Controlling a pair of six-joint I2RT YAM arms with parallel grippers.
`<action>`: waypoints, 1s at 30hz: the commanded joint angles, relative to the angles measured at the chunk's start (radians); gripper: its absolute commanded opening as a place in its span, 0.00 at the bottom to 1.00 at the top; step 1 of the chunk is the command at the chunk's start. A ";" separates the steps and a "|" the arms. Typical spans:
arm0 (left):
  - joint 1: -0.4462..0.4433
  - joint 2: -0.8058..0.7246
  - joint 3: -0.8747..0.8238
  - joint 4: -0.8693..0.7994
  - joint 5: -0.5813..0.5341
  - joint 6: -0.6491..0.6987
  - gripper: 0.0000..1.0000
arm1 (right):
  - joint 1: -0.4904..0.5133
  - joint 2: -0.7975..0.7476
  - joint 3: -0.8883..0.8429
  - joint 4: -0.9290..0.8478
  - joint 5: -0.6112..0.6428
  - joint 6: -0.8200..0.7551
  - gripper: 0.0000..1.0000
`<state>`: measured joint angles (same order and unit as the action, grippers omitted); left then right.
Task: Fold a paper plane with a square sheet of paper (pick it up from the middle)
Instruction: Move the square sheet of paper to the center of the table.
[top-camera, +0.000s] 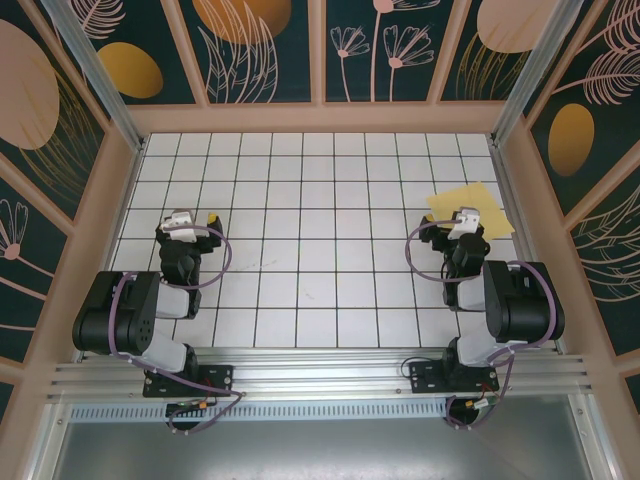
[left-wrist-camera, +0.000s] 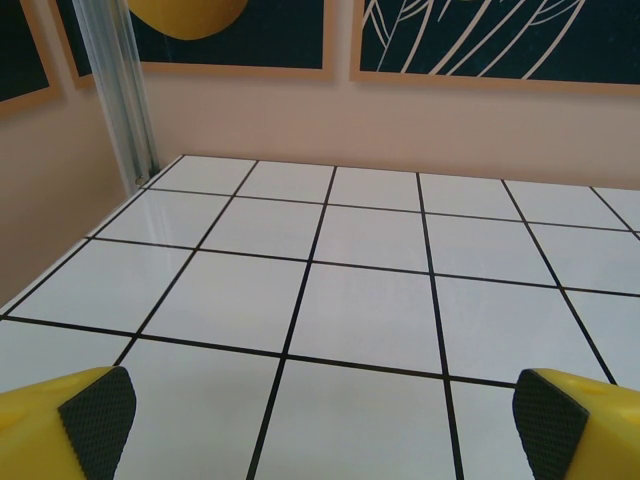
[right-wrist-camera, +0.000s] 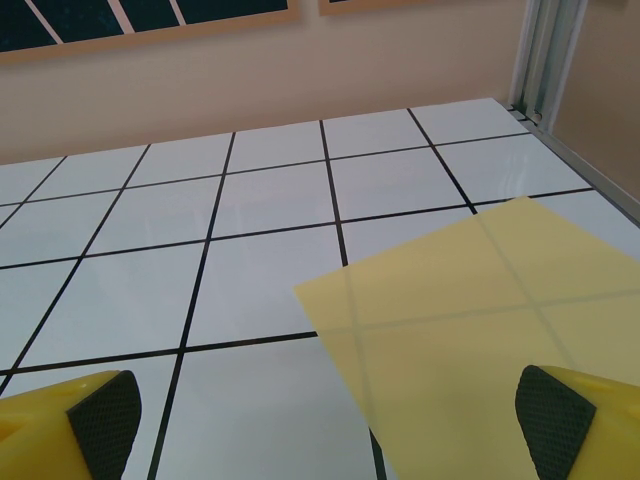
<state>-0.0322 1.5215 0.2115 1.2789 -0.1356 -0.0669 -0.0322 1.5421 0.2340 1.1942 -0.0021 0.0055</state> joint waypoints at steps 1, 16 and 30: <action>0.006 -0.001 0.012 0.022 0.000 0.010 0.99 | -0.005 -0.001 0.001 0.048 -0.024 0.007 0.99; 0.006 0.000 0.012 0.022 0.001 0.012 0.99 | -0.004 -0.001 0.002 0.047 -0.027 0.007 0.99; 0.006 0.000 0.012 0.022 0.001 0.010 0.99 | -0.009 -0.009 0.017 0.014 -0.056 0.001 0.99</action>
<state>-0.0322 1.5215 0.2115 1.2793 -0.1356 -0.0669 -0.0380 1.5421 0.2352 1.1927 -0.0357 0.0055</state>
